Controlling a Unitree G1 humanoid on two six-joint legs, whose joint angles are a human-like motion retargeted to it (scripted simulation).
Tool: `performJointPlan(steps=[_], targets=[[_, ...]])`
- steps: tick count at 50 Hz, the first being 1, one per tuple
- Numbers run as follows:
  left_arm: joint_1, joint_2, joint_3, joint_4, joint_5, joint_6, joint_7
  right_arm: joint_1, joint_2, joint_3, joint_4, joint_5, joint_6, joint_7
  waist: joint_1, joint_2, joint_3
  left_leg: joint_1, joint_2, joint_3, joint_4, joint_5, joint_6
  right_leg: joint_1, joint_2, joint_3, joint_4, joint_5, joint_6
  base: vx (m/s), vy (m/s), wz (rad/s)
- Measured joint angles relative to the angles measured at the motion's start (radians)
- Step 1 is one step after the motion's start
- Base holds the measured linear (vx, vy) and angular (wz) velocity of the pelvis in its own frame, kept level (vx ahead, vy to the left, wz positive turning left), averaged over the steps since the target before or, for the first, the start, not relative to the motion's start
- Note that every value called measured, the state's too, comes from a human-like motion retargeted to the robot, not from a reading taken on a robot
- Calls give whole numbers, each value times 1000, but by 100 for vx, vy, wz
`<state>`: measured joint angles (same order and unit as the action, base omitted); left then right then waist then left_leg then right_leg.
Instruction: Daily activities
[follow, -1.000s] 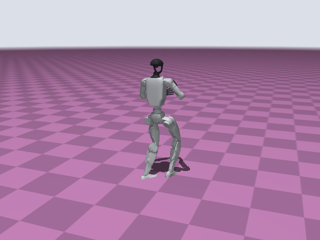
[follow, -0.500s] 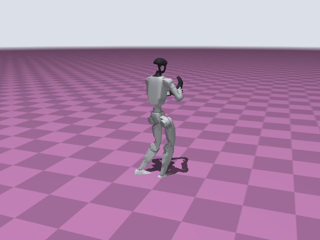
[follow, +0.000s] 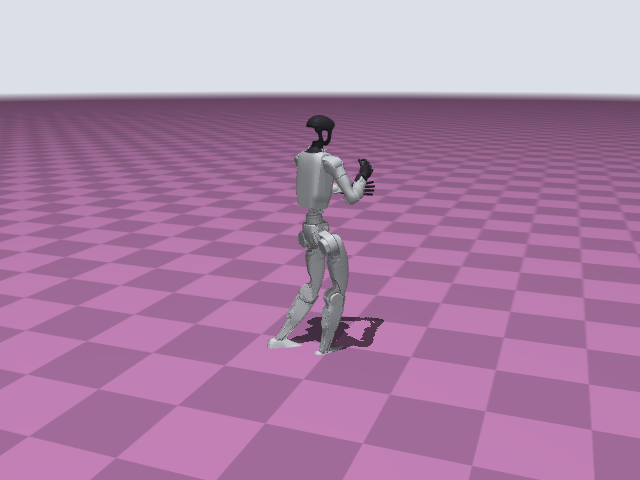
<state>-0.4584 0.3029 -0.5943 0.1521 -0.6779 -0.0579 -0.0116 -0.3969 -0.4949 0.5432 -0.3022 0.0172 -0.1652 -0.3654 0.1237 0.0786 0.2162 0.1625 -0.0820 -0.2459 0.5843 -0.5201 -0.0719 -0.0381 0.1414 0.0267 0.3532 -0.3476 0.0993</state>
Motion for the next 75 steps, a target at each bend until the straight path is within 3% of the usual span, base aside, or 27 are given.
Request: performJointPlan(steps=[23,33,42,46,57,75], targets=[[45,0,103,-50,29,-22,34,-28,4,-18,1,-127,22,-51,-14,-27,0,-17,-35,36,-21,24,5,-50,-14,43,35,5,25,0,1,-6],[39,18,35,-30,157,19,1,-82,-13,76,42,-213,39,51,-6,-39,-2,-27,-50,34,-20,11,24,-78,-23,44,70,-7,28,0,0,0],[12,91,219,-233,239,-51,28,-167,-111,-141,-153,-270,25,-40,-19,-37,-12,-38,-62,41,-18,16,5,-113,-36,34,125,-29,30,0,0,0],[16,113,255,-269,288,-37,18,-133,-138,-200,-199,-303,35,-41,-30,-34,-5,-40,-69,37,-23,27,-1,-119,-43,33,133,-36,31,0,0,0],[86,52,153,-108,369,33,-40,25,-66,-75,51,-243,82,145,-58,-18,7,-29,-67,21,-30,47,-2,-89,-39,35,86,-26,26,0,0,0],[240,24,270,-92,160,7,-20,-90,26,-27,321,-169,105,166,-33,-10,-4,2,-64,53,-76,50,14,-80,-57,29,94,-48,22,0,2,0]])
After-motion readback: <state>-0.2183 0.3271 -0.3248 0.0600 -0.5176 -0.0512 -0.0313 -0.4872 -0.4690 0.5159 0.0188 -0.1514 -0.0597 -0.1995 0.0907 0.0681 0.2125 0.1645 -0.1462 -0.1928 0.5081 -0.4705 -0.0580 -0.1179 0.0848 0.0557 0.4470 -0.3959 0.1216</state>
